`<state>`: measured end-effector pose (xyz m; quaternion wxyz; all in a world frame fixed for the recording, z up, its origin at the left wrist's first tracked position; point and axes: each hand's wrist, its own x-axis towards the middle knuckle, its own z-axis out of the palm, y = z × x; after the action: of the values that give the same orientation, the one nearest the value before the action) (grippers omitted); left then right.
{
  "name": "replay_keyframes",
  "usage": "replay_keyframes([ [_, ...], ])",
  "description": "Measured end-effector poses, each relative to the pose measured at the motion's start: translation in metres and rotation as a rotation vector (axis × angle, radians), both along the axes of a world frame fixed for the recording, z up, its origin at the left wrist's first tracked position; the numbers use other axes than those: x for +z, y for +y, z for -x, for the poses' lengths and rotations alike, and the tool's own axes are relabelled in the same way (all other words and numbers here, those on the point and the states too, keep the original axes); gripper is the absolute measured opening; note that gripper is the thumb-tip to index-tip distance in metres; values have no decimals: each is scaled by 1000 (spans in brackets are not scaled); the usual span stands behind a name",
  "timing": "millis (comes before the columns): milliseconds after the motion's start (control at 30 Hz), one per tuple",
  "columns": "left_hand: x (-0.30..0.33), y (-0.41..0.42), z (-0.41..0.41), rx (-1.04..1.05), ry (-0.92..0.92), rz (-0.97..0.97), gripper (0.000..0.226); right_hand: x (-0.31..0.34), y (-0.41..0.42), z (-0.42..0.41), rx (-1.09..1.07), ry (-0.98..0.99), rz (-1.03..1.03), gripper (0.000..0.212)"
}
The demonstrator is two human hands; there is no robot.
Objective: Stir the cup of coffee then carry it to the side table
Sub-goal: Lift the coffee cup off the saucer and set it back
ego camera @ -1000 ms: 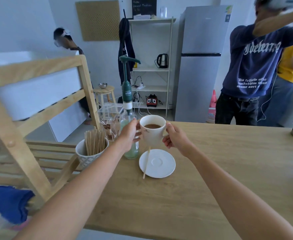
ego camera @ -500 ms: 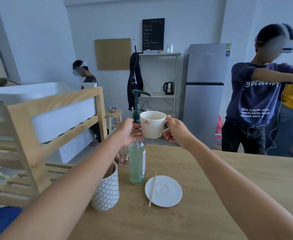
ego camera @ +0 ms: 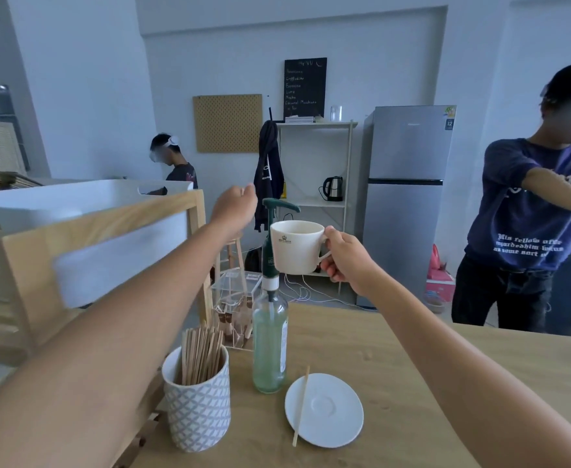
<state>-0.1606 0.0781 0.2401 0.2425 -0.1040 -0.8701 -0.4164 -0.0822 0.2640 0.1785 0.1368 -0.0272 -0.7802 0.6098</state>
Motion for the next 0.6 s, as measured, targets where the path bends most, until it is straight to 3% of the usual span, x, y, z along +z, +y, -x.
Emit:
replay_keyframes([
  [200, 36, 26, 28, -149, -113, 167, 36, 5, 3, 16, -31, 15, 4, 35],
  [600, 41, 52, 57, -216, -405, 676, 55, 5, 4, 25, -81, 7, -15, 34],
])
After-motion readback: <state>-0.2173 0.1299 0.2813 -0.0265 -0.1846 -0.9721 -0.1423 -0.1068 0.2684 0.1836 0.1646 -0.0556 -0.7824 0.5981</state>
